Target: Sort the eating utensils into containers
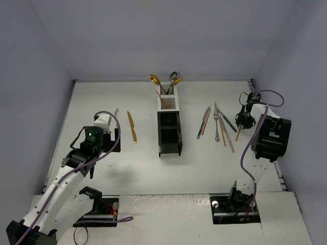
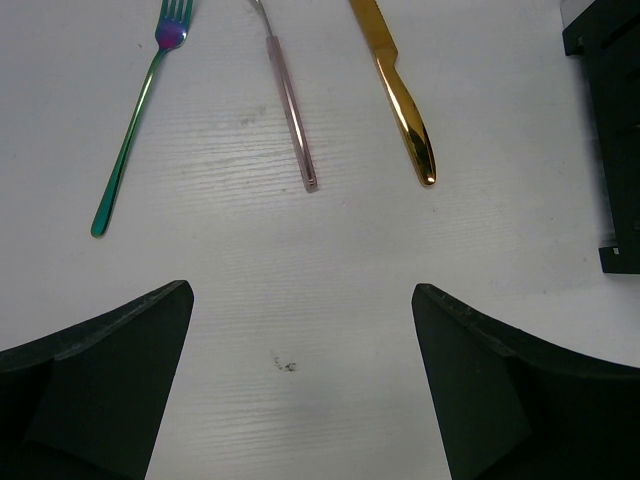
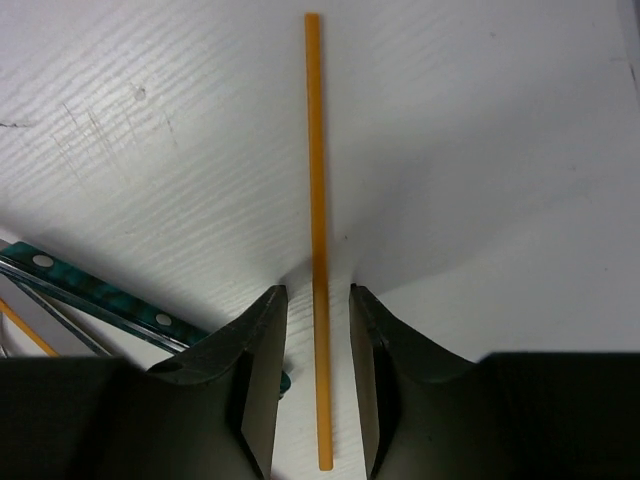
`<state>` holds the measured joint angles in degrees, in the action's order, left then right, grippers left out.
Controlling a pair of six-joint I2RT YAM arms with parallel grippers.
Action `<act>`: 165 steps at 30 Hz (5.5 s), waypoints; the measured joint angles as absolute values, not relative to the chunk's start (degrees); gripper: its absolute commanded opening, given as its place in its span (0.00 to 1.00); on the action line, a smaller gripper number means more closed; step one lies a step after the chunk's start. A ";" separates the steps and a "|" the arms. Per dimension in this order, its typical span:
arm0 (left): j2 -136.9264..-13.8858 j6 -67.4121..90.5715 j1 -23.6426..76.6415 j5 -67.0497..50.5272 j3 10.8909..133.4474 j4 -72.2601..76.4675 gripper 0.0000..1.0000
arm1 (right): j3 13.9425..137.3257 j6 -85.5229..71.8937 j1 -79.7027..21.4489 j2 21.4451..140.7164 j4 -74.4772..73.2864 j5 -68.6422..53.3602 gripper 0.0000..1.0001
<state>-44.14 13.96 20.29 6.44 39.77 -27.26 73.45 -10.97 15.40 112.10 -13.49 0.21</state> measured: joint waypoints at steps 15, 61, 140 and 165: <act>-44.14 13.96 20.29 6.44 39.77 -27.28 0.90 | 76.86 -9.07 15.39 114.27 -13.97 -1.34 0.00; -48.29 13.96 20.18 6.31 39.79 -26.33 0.90 | 69.50 4.67 -26.72 105.80 42.80 -26.65 0.08; -48.99 13.96 20.18 6.27 39.79 -26.35 0.90 | 59.10 -8.86 0.88 101.11 -12.14 -1.05 0.24; -48.86 13.96 20.18 7.00 39.79 -26.55 0.90 | 67.53 -5.98 -0.86 107.79 -11.98 1.10 0.00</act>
<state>-48.86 13.96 20.18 7.00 39.79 -26.55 67.53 -5.98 -0.86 107.79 -11.98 1.10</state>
